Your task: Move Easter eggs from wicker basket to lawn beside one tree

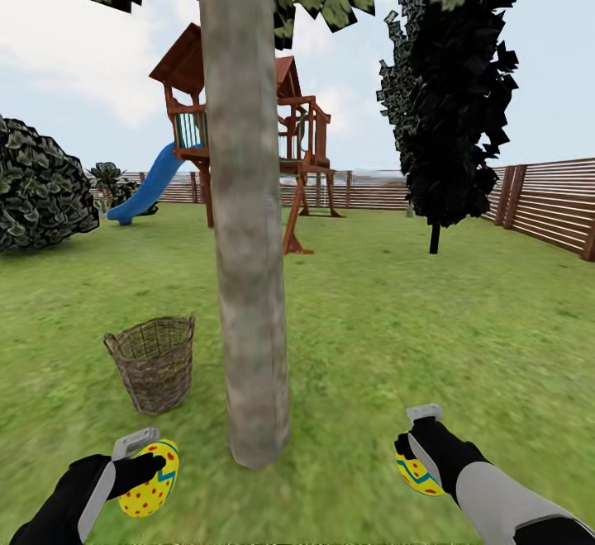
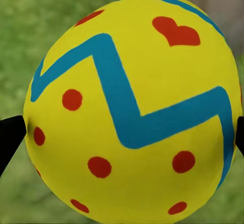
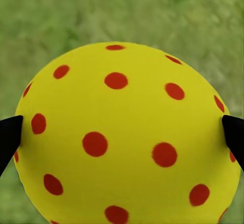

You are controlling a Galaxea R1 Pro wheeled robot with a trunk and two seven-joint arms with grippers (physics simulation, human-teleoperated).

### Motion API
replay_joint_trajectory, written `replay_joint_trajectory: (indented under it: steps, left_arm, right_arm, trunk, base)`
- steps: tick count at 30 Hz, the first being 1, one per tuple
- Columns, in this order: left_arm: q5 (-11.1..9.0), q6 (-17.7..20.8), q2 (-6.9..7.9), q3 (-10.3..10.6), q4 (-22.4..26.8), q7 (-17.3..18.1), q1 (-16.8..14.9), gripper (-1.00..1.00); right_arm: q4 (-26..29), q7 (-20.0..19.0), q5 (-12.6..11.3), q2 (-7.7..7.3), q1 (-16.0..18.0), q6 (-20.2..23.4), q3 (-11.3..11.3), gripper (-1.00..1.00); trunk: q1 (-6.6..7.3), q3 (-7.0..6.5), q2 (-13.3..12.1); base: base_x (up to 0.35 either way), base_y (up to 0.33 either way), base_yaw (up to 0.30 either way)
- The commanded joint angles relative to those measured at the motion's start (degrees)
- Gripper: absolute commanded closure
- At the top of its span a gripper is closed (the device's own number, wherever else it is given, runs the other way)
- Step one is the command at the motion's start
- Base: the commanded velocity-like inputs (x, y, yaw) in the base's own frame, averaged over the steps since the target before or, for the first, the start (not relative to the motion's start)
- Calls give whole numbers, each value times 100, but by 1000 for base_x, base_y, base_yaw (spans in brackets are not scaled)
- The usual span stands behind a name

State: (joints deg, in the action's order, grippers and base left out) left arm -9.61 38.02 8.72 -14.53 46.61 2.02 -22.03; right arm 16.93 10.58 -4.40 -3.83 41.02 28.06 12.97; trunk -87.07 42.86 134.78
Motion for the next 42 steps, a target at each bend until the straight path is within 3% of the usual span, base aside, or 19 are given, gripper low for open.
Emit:
replay_joint_trajectory:
  steps: [1,9,13,21,42]
  left_arm:
    - [-15,31,-2,-14,6,17,-3,100]
    - [-15,16,-2,-7,-94,17,-3,100]
    - [-15,0,-44,-7,-116,17,-3,100]
    - [-15,1,-54,-23,-117,17,-3,100]
    - [-15,-13,-71,-12,-117,17,-3,100]
  right_arm:
    - [12,32,-45,-4,2,34,45,100]
    - [12,26,-45,4,2,33,50,100]
    - [12,38,-39,225,2,33,48,100]
    - [12,49,-38,233,2,42,40,100]
    - [12,58,-38,232,2,42,47,100]
  trunk:
    - [-21,25,45]
    - [-197,169,365]
    - [-285,241,526]
    - [-461,384,846]
    - [-515,849,874]
  base:
    - [0,0,0]
    - [0,0,143]
    - [0,0,94]
    - [0,0,3]
    - [0,0,0]
